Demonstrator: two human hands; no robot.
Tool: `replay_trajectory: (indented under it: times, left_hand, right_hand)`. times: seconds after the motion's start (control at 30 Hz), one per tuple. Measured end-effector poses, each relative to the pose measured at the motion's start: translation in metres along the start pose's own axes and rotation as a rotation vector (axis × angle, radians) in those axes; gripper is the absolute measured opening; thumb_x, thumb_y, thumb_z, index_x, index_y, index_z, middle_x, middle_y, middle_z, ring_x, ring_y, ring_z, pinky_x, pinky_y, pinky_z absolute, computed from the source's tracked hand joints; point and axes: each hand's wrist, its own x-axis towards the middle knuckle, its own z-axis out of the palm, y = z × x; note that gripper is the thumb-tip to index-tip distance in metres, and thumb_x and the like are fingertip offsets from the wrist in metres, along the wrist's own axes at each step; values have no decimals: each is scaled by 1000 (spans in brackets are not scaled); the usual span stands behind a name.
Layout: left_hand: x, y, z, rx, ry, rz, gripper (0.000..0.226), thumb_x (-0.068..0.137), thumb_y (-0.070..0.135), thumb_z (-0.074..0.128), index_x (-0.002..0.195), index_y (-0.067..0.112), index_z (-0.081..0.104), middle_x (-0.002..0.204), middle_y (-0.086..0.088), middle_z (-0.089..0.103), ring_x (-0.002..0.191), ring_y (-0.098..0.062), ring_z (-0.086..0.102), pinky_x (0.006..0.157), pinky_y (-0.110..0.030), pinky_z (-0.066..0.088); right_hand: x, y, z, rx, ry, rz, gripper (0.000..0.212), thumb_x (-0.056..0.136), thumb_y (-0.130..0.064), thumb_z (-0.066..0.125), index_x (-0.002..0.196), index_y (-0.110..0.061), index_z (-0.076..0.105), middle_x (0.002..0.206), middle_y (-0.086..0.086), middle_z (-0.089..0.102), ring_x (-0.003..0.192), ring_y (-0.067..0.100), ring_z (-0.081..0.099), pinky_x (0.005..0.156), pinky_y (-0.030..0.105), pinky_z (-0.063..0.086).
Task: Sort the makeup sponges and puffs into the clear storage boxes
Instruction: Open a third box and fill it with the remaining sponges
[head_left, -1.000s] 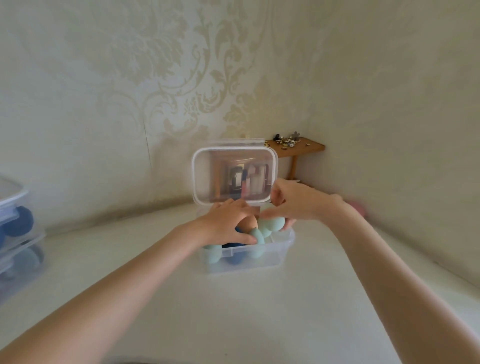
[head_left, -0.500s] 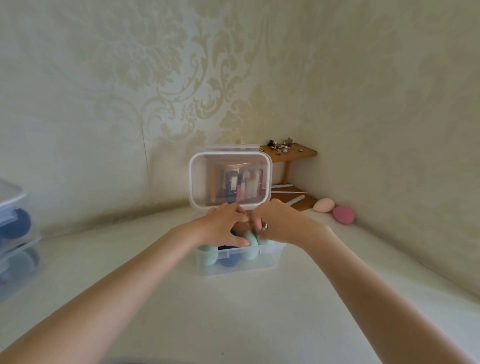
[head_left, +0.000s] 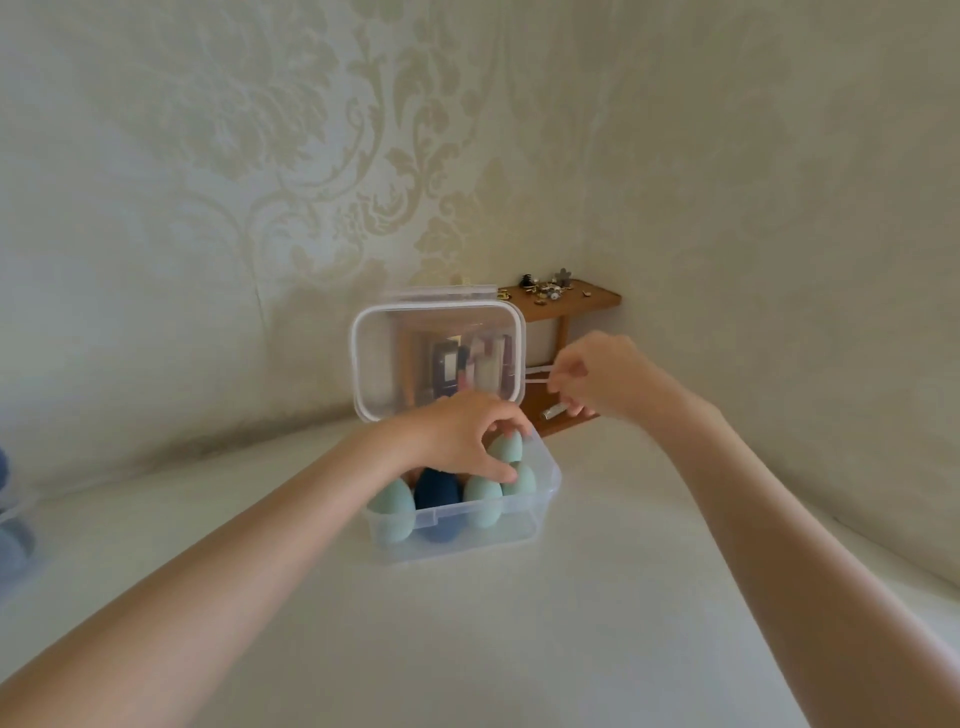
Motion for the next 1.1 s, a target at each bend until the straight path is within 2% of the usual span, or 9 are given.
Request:
replay_trajectory:
  times: [0.07,0.17,0.4,0.57,0.7,0.77,0.83,0.93,1.1]
  left_hand:
    - [4,2,4,3,-20,5,43,79,30,70,119,26,56,115,8,53,104,-10,51,88,-25,46]
    - [6,2,6,18,-45,6,36,80,31,69,114,24,60,115,5,48,105,-12,50,91,-26,45]
    - [8,0,5,29,-85,6,32,82,33,67,113,26,60,119,3,45,106,-12,46,95,-29,41]
    - [7,1,4,25,-78,-2,33,83,32,66,114,23,60,119,1,48,108,-13,49,96,-28,42]
    - [-3,0,-10,-147,4,-21,28,84,31,65,110,21,64,112,6,60,106,-10,56,97,-28,45]
    - [-12,-4,-18,-138,32,-22,23,84,28,65,107,22,65,104,11,61,100,-7,57,91,-21,44]
    - [-23,-7,-23,-118,22,-48,18,84,24,66,102,24,65,94,14,61,90,-5,57,81,-12,42]
    - [-43,-14,-24,-92,-22,-103,11,82,22,68,87,27,61,84,9,60,74,-6,54,64,-6,40]
    - [-69,-29,-29,49,-36,-200,26,79,23,70,104,16,64,100,2,63,94,-17,58,73,-17,42]
  right_hand:
    - [13,31,10,-135,95,151,25,95,-12,42,107,-5,63,105,14,65,92,27,59,77,28,45]
    - [19,68,34,-413,-21,291,32,92,-5,37,118,-4,55,125,15,54,120,34,42,100,40,39]
    - [29,95,62,-761,-66,265,41,90,-10,37,128,-14,52,138,7,45,135,29,25,109,45,23]
    - [27,69,45,-576,276,221,28,90,-13,47,114,-11,61,117,15,57,118,33,40,91,40,37]
    - [14,25,6,74,390,145,8,88,-17,55,93,-12,51,79,3,52,84,28,51,60,27,39]
    - [1,1,-11,340,249,48,20,83,-18,66,91,-14,48,82,1,53,70,21,54,54,20,40]
    - [-14,-21,-19,644,-97,-25,26,81,-15,70,97,-15,49,94,5,61,65,17,65,58,21,53]
    - [-24,-39,-7,845,-547,-151,20,84,-5,66,102,-11,59,102,10,68,84,17,71,76,24,59]
    - [-17,-59,33,884,-805,-164,11,92,-9,56,101,-9,62,103,7,68,98,24,66,89,27,55]
